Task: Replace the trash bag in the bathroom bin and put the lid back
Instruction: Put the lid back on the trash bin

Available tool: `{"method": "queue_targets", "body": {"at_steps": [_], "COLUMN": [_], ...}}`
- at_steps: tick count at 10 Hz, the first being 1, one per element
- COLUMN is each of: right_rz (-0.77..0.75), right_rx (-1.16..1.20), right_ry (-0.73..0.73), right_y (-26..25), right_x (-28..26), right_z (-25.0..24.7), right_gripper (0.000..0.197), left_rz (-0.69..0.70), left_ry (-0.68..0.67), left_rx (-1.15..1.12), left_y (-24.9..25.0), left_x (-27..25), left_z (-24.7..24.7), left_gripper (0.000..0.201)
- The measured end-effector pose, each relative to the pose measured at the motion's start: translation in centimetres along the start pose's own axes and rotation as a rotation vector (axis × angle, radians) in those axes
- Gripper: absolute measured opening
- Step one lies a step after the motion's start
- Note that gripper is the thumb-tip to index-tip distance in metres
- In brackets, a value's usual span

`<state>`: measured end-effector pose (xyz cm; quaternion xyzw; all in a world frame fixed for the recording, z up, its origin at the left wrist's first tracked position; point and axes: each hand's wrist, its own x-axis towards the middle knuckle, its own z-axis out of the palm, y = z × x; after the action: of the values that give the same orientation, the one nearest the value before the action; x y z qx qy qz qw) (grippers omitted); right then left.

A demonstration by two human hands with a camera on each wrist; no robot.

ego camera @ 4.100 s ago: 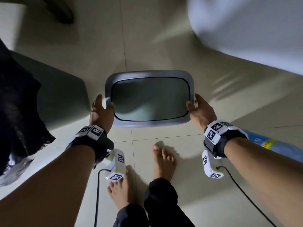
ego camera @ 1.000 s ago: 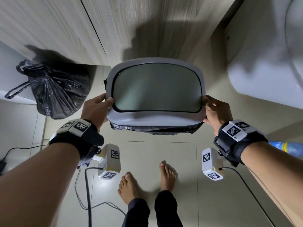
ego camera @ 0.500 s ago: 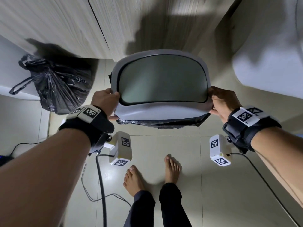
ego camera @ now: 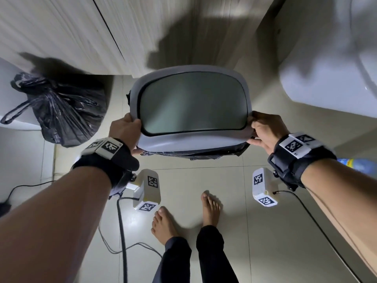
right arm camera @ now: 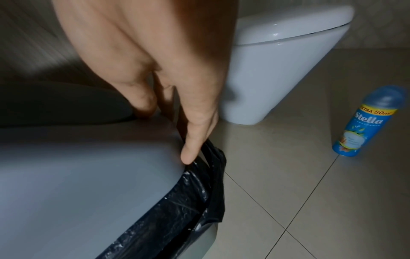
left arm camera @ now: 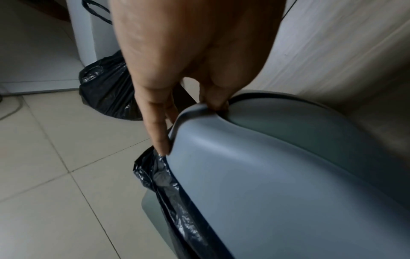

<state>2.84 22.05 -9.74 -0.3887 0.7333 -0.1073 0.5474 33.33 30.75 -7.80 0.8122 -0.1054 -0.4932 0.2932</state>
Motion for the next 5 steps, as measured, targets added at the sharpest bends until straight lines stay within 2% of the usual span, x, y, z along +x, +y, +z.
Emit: {"method": "queue_targets", "body": {"at_steps": [1, 2, 3, 4, 5], "right_rz": [-0.001, 0.027, 0.064, 0.026, -0.017], "right_rx": [0.049, 0.106, 0.257, 0.270, 0.193], "right_ry": [0.007, 0.010, 0.026, 0.017, 0.079], "right_y": [-1.0, -1.1, -1.3, -1.6, -1.3], "right_x": [-1.5, -1.5, -1.9, -2.1, -1.7], "right_z": [0.2, 0.1, -0.4, -0.5, 0.1], "right_gripper": [0.022, 0.027, 0.023, 0.025, 0.026], "left_rz": [-0.021, -0.096, -0.117, -0.118, -0.112], "left_ry": [-0.078, -0.182, -0.238, -0.242, -0.222], "left_rx": [-0.072, -0.228, -0.305, -0.383, -0.440], "left_y": [-0.6, -1.2, -2.0, -2.6, -2.9], "left_x": [0.2, 0.6, 0.6, 0.6, 0.9], "left_z": [-0.3, -1.0, -1.3, -0.9, -0.6], "left_gripper": [0.020, 0.022, 0.019, 0.026, 0.032]}}
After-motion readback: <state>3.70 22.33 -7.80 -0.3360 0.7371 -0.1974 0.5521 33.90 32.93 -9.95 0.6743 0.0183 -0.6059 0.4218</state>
